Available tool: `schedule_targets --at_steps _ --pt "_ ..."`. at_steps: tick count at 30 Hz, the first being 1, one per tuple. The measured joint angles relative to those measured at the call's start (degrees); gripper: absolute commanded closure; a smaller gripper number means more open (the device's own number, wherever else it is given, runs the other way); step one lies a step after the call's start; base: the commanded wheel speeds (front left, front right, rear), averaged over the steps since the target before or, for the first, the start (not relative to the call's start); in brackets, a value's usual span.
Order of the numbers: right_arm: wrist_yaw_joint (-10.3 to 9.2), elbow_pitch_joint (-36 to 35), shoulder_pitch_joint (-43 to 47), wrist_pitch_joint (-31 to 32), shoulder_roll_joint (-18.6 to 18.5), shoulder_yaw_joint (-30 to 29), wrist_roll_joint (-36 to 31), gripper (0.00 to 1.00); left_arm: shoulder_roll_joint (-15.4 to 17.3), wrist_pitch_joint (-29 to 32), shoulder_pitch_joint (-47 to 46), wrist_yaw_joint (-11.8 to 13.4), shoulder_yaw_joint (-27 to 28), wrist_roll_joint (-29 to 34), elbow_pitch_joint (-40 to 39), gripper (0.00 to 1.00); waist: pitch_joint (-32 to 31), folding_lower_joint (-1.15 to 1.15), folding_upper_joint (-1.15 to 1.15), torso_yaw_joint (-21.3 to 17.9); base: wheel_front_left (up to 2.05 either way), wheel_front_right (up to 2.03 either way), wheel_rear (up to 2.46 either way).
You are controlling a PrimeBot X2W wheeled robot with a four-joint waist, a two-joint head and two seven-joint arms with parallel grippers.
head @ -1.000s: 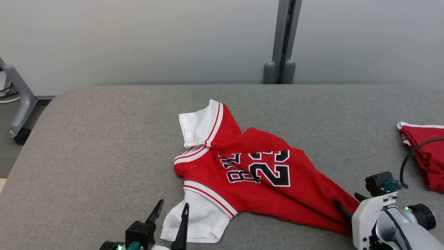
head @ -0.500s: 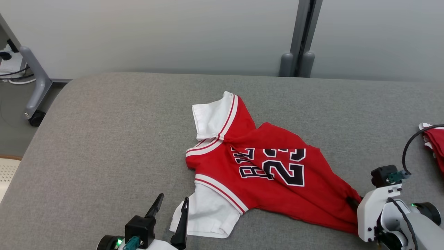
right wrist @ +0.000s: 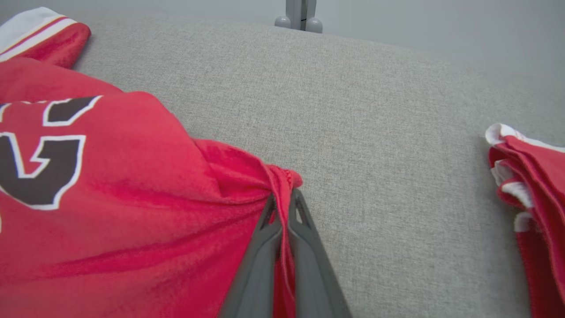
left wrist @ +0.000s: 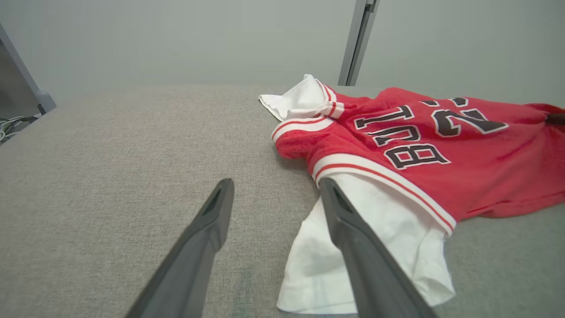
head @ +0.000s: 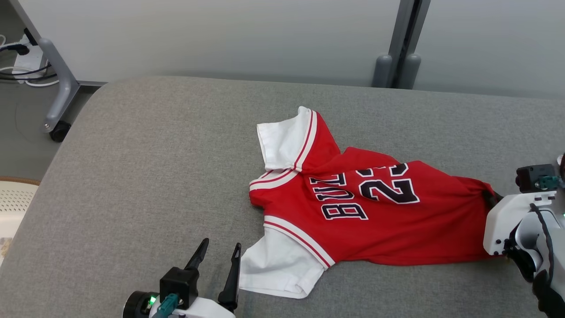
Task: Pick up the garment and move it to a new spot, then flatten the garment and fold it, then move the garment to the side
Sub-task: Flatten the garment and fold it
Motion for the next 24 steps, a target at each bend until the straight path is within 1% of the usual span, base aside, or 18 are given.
schedule_targets --at_steps 2,3,4,5,6,9,14,20,24 --pt "0.00 1.91 -1.35 -1.20 0.42 -0.26 -0.79 0.60 -0.08 -0.01 -0.53 -0.05 -0.11 0.00 0.19 0.00 0.28 0.00 0.00 0.13 0.00 0.00 0.00" --pt "0.00 2.85 -1.94 -1.70 0.60 -0.35 -1.09 0.45 -0.11 -0.07 -0.77 -0.08 -0.14 0.00 0.22 0.00 0.41 0.00 0.00 0.21 0.00 0.00 0.00" --pt "0.00 3.82 -2.44 -2.24 0.68 -0.43 -1.51 0.44 -0.19 -0.07 -0.89 -0.21 -0.19 0.00 0.27 0.00 0.54 0.00 0.00 0.28 0.00 0.00 0.00" --pt "0.00 4.76 -2.95 -3.14 0.79 -0.74 -1.76 0.27 -0.22 -0.07 -0.90 -0.23 -0.25 0.00 0.41 0.00 0.66 0.00 0.00 0.34 0.00 0.00 0.00" --pt "0.00 6.80 -4.21 -5.35 0.73 -1.56 -2.33 0.00 -0.21 -0.08 -0.96 -0.23 -0.29 0.00 0.67 0.00 0.86 0.00 0.00 0.37 0.00 0.00 0.00" --pt "0.00 8.75 -5.37 -7.61 1.30 -2.22 -2.77 0.00 -0.20 -0.16 -1.19 -0.23 -0.26 -0.10 0.91 0.00 0.89 0.00 0.00 0.12 0.00 0.00 0.00" --pt "0.00 8.57 -5.31 -10.73 2.86 -1.18 -2.83 0.00 -0.11 -0.33 -1.15 -0.04 -0.16 -0.44 1.00 0.00 0.40 0.00 0.00 -0.91 0.00 0.00 0.00" --pt "0.00 4.67 -2.38 -13.99 3.24 0.44 -1.90 0.00 0.25 -0.40 -0.64 0.29 0.13 -0.70 0.93 0.00 -0.95 0.00 0.00 -2.67 0.00 0.00 0.00" --pt "0.00 0.57 1.04 -15.14 3.13 -0.22 -1.20 0.00 0.36 -0.42 -0.33 0.47 0.42 -1.07 0.88 0.00 -2.35 0.00 0.00 -3.78 0.00 0.00 0.00"
